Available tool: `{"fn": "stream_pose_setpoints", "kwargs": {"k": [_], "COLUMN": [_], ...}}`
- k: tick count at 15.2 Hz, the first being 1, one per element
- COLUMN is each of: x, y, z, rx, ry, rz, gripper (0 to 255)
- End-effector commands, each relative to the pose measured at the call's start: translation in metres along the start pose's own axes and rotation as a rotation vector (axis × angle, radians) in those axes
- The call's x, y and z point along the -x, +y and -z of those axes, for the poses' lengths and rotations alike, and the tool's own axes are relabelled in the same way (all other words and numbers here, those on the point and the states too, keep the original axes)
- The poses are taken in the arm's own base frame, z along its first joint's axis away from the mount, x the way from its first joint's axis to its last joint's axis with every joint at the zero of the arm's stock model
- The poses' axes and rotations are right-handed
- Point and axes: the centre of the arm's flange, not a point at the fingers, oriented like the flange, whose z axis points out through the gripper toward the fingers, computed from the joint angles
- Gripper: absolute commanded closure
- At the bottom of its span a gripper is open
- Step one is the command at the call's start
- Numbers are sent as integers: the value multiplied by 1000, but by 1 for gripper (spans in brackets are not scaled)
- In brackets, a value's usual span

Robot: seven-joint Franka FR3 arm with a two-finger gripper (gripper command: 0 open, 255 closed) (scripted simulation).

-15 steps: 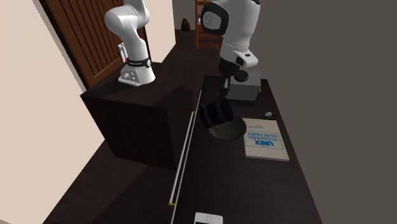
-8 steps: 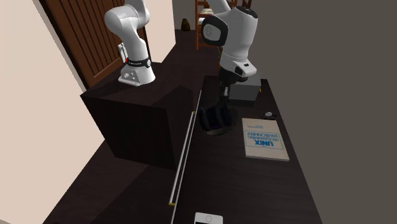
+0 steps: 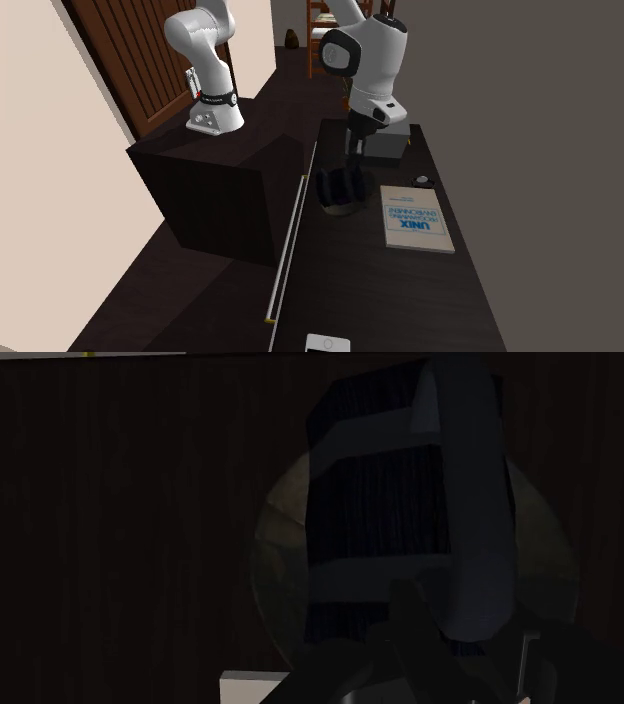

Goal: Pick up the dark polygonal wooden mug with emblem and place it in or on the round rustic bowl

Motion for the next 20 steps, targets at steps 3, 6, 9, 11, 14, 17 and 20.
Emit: {"fn": "stream_pose_setpoints", "kwargs": {"k": [3,6,9,11,14,17,20], "x": [6,4,8,8,7,7,7], "y": [-1,-1,0,0,0,0,0], "z": [-13,-14,-1,25,36,36,36], "rx": [-9,-9,-9,-9,-9,-9,-9], "ry": [-25,-25,-25,-25,-25,-25,-25], "rz": [-4,-4,-4,-4,-4,-4,-4], "gripper": [0,0,0,0,0,0,0]}}
